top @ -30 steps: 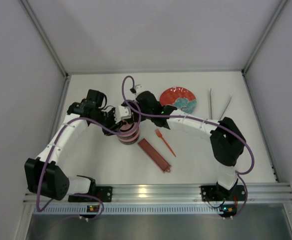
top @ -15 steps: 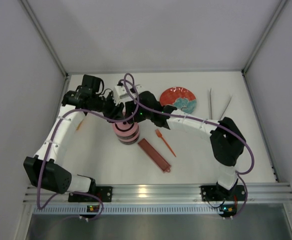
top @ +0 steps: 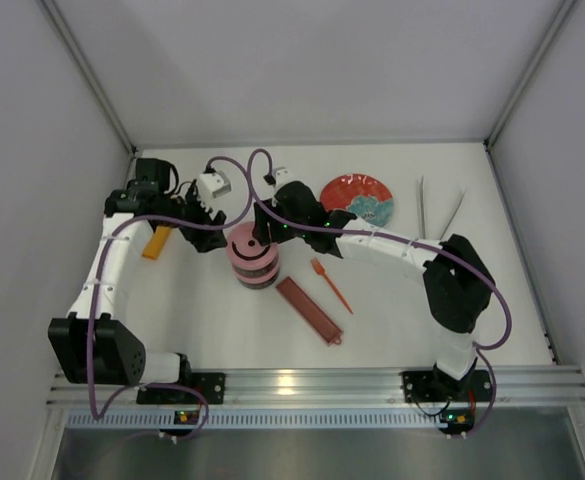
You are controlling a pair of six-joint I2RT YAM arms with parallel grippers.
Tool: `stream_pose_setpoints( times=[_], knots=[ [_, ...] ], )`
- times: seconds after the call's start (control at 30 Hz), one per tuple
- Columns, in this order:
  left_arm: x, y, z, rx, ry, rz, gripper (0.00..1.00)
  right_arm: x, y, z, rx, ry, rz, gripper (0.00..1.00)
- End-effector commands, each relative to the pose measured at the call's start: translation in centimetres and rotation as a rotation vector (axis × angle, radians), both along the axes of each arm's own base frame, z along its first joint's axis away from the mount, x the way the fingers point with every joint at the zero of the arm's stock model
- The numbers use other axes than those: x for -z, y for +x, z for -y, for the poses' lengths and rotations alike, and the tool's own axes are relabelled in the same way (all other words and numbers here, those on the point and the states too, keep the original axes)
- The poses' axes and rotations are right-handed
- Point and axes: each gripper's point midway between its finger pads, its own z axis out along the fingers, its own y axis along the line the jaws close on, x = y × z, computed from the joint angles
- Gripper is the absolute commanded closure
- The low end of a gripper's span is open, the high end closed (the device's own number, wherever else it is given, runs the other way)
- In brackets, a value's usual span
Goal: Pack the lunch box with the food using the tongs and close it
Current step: Adjust the box lid on the packing box.
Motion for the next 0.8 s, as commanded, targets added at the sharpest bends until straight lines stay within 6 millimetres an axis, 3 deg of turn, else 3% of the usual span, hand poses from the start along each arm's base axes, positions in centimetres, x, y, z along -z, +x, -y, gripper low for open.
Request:
stream_pose_setpoints(
  times=[0.0,0.17,0.33,0.6,0.7,0.77],
  knots=[
    [1.0,-0.5,-0.7,0.077,0.062,0.056,0.21,1.0,-0.1,2.2,0.013,-0.077,-0.015,0.39],
    [1.1,-0.8,-0.3,0.06,0.028,0.03,0.2,1.1,-0.3,2.0,0.002,-0.071,-0.025,0.38],
    [-0.9,1.6,-0.9,-0.061,-0.029,0.079,0.18,-0.5,-0.3,2.2,-0.011,-0.07,0.0,0.31],
    [-2.6,3.3,-1.8,-0.234,-0.131,0.045,0.18,-6.6,0.0,2.2,-0.037,-0.025,0.099,0.24],
    [-2.8,4.9,-4.0,-0.381,-0.144,0.043,0.19,-9.1,-0.2,2.7,-0.04,-0.011,0.14,0.23],
    [-2.7,6.1,-6.5,-0.491,-0.107,0.065,0.23,-11.1,-0.7,3.4,-0.038,0.008,0.175,0.23]
  ],
)
